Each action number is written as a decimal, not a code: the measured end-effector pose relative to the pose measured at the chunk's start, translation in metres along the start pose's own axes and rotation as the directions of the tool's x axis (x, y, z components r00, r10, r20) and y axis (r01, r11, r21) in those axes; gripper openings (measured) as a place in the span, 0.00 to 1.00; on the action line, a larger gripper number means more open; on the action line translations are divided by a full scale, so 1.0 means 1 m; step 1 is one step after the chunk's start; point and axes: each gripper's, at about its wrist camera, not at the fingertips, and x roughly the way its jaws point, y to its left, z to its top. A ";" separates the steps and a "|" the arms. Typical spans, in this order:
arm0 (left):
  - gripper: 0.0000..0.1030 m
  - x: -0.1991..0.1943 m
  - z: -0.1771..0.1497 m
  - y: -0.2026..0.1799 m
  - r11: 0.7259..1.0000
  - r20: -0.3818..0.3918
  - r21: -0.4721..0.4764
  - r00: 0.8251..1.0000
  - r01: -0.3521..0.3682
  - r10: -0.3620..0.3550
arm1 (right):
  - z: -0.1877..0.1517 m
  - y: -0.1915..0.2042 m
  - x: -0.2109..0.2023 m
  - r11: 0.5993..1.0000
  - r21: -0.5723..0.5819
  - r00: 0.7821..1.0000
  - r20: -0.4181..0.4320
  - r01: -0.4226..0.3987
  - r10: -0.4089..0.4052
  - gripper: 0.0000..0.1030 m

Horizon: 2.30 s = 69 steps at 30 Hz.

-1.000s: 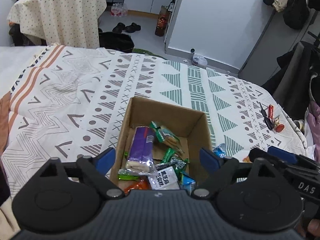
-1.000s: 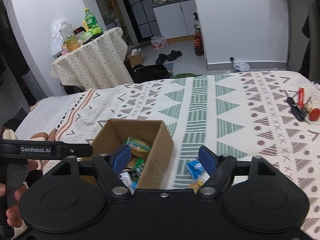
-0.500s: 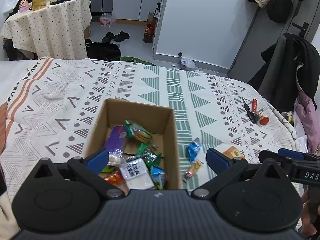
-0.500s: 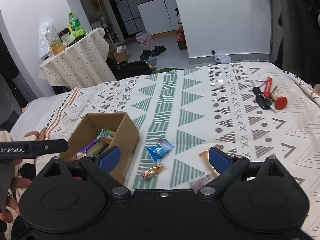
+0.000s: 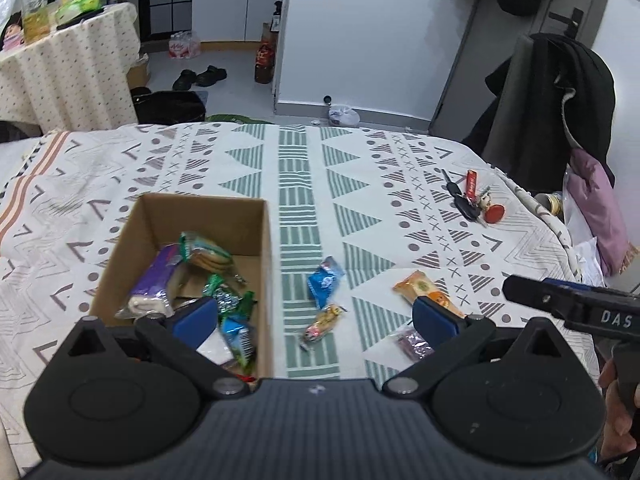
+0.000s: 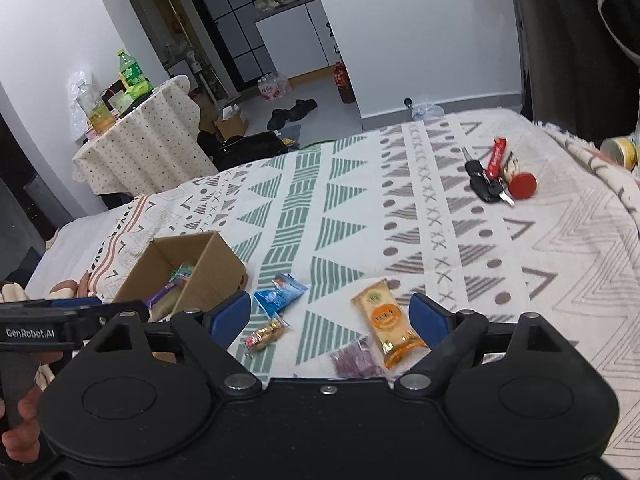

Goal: Organize snacks
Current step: 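Grasp the small candy stick with the left gripper while the right grasps the orange-label bread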

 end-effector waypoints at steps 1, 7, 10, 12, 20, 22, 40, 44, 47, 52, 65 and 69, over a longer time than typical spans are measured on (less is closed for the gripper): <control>1.00 0.001 0.000 -0.004 1.000 0.005 0.003 1.000 0.001 -0.001 | -0.002 -0.002 0.001 1.000 0.001 1.000 -0.007 -0.003 0.003 0.80; 0.99 0.012 -0.004 -0.020 1.000 0.003 0.006 1.000 0.017 -0.017 | -0.007 -0.018 0.013 0.999 0.023 0.998 -0.050 -0.022 0.023 0.68; 0.97 0.020 -0.005 -0.029 0.999 0.005 0.024 1.000 0.021 -0.021 | -0.008 -0.024 0.019 0.999 0.032 0.997 -0.066 -0.026 0.029 0.60; 0.92 0.027 -0.005 -0.034 0.999 -0.005 0.024 0.999 0.032 -0.032 | -0.009 -0.029 0.022 0.999 0.034 0.997 -0.073 -0.027 0.030 0.58; 0.68 0.062 -0.008 -0.051 0.998 -0.064 0.047 0.997 0.038 -0.034 | -0.013 -0.042 0.039 0.998 0.050 0.991 -0.122 -0.039 0.045 0.48; 0.63 0.073 -0.009 -0.052 0.998 -0.082 0.054 0.996 0.022 -0.017 | -0.015 -0.044 0.045 0.998 0.050 0.990 -0.134 -0.040 0.046 0.47; 0.48 0.148 -0.014 -0.045 0.997 -0.179 0.054 0.981 -0.063 0.072 | -0.021 -0.058 0.097 0.998 0.062 0.973 -0.227 -0.030 0.043 0.43; 0.48 0.159 -0.016 -0.042 0.995 -0.193 0.059 0.977 -0.077 0.087 | -0.021 -0.058 0.106 0.998 0.060 0.972 -0.233 -0.027 0.040 0.43; 0.48 0.164 -0.018 -0.040 0.993 -0.190 0.073 0.976 -0.097 0.110 | -0.020 -0.057 0.113 0.999 0.051 0.972 -0.235 -0.017 0.029 0.43; 0.48 0.173 -0.021 -0.034 0.992 -0.208 0.062 0.971 -0.106 0.117 | -0.017 -0.055 0.118 0.999 0.031 0.980 -0.201 0.004 0.002 0.44; 0.38 0.170 -0.034 -0.030 0.999 -0.273 -0.020 0.961 -0.045 0.038 | -0.022 -0.048 0.134 0.998 -0.039 0.974 -0.219 0.043 -0.051 0.41; 0.35 0.169 -0.034 -0.026 0.998 -0.270 -0.029 0.962 -0.059 0.049 | -0.026 -0.046 0.125 0.999 -0.026 0.963 -0.266 0.027 -0.033 0.29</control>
